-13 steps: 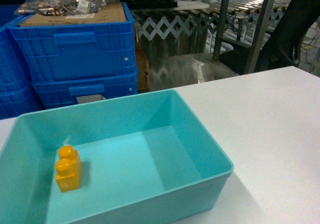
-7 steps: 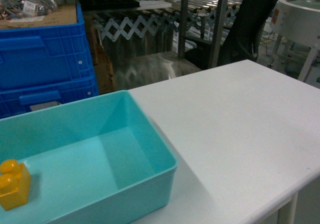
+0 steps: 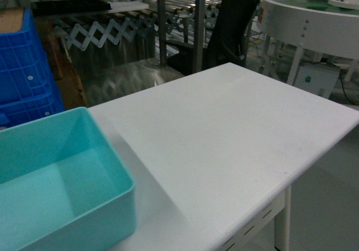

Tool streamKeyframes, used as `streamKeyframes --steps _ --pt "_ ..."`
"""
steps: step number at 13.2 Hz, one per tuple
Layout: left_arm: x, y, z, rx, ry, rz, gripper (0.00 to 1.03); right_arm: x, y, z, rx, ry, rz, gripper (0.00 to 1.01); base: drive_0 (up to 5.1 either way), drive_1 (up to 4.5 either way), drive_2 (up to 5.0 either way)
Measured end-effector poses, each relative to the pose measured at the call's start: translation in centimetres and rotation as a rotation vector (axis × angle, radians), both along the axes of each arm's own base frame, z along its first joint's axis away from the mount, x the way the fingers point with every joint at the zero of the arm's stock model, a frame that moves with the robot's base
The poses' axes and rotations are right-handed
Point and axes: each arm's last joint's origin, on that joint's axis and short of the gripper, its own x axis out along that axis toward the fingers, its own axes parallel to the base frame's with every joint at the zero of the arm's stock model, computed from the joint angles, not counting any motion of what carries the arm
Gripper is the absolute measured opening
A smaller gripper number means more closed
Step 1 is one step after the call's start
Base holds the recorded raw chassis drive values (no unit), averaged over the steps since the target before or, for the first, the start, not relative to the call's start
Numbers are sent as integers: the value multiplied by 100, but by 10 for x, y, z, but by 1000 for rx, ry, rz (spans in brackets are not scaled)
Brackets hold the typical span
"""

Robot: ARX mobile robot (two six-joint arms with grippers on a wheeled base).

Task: Pick red block from blue box to shelf

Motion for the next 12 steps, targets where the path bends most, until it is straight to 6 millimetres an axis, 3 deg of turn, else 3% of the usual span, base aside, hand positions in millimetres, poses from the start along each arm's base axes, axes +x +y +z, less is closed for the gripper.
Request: streamKeyframes --steps 12 --pt "0 0 0 0 0 0 98 0 0 0 0 0 0 37 -161 -161 -161"
